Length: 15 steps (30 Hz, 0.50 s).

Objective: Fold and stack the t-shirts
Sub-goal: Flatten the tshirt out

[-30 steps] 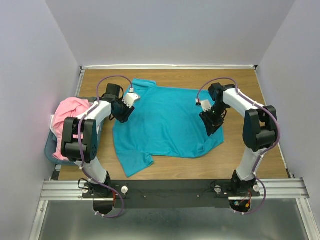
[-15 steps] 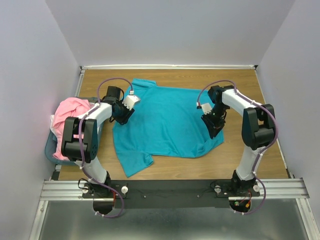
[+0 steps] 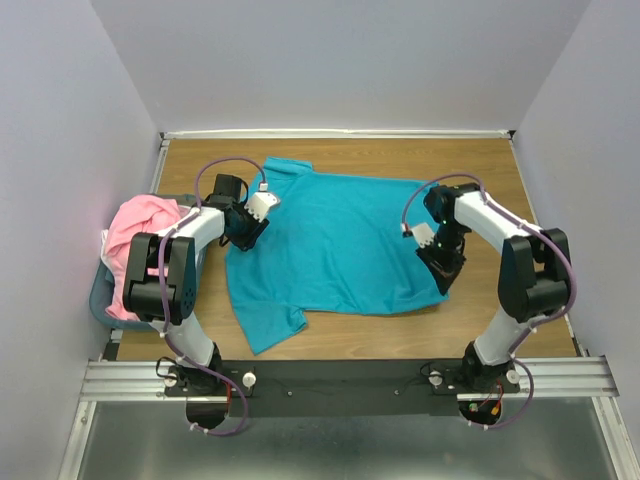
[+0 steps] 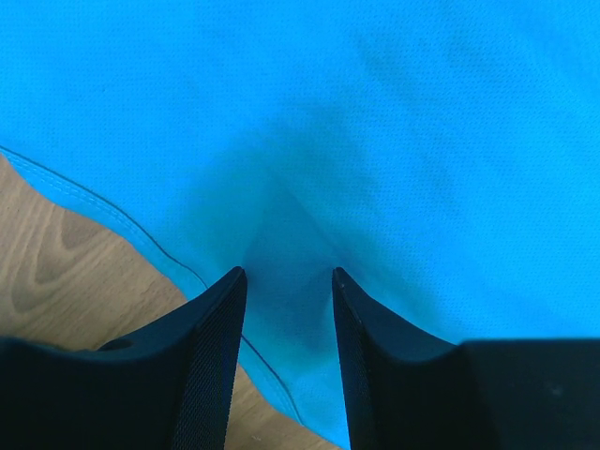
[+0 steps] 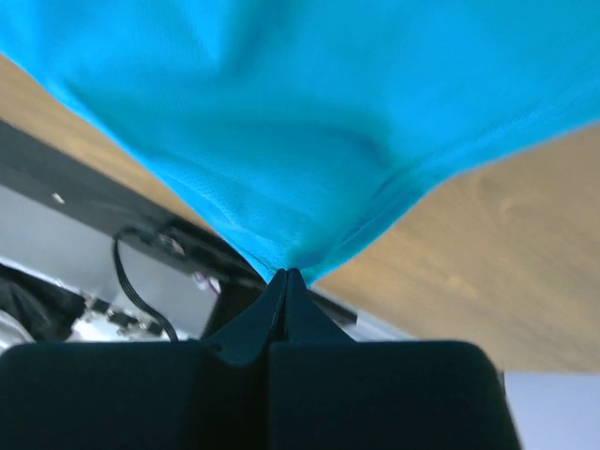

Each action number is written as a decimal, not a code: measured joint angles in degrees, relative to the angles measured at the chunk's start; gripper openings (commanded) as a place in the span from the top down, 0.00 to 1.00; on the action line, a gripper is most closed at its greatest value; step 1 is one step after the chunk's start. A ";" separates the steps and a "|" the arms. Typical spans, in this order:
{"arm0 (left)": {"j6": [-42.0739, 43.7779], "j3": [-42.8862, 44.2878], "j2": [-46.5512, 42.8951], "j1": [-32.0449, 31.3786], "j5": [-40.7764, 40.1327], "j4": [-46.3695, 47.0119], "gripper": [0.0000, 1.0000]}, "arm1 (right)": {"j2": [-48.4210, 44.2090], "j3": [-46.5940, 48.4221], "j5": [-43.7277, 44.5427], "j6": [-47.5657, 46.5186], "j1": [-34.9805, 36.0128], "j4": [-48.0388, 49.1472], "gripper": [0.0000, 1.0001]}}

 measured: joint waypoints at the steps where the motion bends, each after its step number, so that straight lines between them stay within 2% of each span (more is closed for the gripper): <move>1: 0.00 -0.09 0.02 0.00 -0.07 0.07 0.51 | -2.08 -2.64 1.22 -0.37 0.11 -0.59 0.99; 3: 0.00 -0.17 0.00 0.00 -0.17 0.17 0.51 | -4.00 -5.68 2.60 -0.83 0.39 -0.87 0.99; 5: 0.00 -0.44 0.02 0.00 -0.24 0.33 0.51 | -5.90 -9.40 4.17 -1.20 1.20 -1.33 0.88; 6: 0.00 -0.52 0.00 0.00 -0.24 0.33 0.51 | -6.40 -10.99 5.09 -1.33 1.64 -1.64 0.68; 9: 0.00 -0.72 0.02 0.00 -0.26 0.39 0.51 | -6.71 -12.94 6.69 -2.29 2.27 -1.99 0.39; 12: 0.02 -0.72 0.00 0.00 -0.26 0.33 0.50 | -6.93 -12.61 7.82 -2.78 2.34 -2.08 0.34; 15: 0.20 -0.72 -0.26 0.00 -0.09 -0.35 0.50 | -7.08 -8.66 8.35 -2.86 2.34 -2.75 0.35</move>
